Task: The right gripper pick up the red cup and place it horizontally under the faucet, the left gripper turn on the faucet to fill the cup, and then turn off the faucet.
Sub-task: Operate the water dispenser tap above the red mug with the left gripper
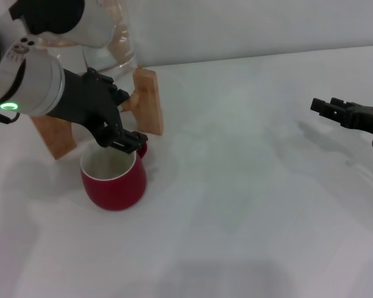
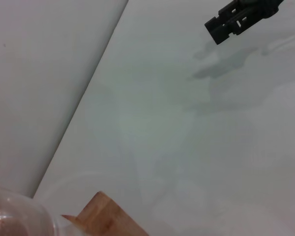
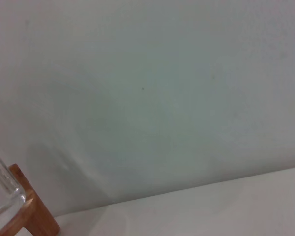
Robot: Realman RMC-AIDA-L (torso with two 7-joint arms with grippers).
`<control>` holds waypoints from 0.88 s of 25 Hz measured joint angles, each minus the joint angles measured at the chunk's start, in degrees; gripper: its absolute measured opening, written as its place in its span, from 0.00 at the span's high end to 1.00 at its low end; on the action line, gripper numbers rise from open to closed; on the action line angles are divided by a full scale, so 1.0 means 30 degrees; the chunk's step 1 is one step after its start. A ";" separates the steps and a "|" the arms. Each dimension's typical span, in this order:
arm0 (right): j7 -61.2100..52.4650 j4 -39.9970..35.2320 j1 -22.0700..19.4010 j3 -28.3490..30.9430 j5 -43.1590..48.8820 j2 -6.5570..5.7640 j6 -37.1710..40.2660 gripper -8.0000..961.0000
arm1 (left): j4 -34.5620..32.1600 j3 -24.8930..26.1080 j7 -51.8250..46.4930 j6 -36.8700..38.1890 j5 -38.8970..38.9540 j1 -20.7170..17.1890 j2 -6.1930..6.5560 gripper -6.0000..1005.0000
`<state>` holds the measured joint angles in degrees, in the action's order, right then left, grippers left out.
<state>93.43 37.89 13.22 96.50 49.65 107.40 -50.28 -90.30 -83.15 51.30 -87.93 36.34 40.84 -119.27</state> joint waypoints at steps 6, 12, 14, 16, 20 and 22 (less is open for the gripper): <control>0.0000 -0.0006 0.0079 0.0001 0.0000 -0.0001 -0.0001 0.38 | -0.0149 0.0001 -0.0009 0.0011 -0.0093 -0.0047 0.0000 0.20; 0.0000 -0.0006 0.0104 0.0001 0.0001 -0.0006 0.0004 0.38 | -0.0459 -0.0088 -0.0057 0.0507 -0.0325 -0.0051 0.0001 0.20; 0.0000 -0.0006 0.0105 0.0001 0.0001 -0.0021 0.0008 0.38 | -0.0841 -0.0269 -0.0153 0.0463 -0.0311 -0.0060 0.0000 0.20; 0.0000 -0.0029 0.0105 0.0166 0.0029 -0.0033 0.0006 0.38 | -0.1251 -0.0442 -0.0288 0.0323 -0.0289 -0.0145 -0.0008 0.20; 0.0000 -0.0202 0.0102 0.0439 0.0116 -0.0026 -0.0013 0.38 | -0.2329 -0.1010 -0.0506 -0.0036 -0.0169 -0.0828 -0.0028 0.20; 0.0000 -0.0238 0.0114 0.0441 0.0117 -0.0038 -0.0022 0.38 | -0.3222 -0.1470 -0.0601 -0.0170 -0.0132 -0.1631 -0.0028 0.20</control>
<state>93.43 37.17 13.56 97.83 50.00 107.29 -50.34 -99.96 -87.56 49.49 -88.44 35.95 35.95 -119.35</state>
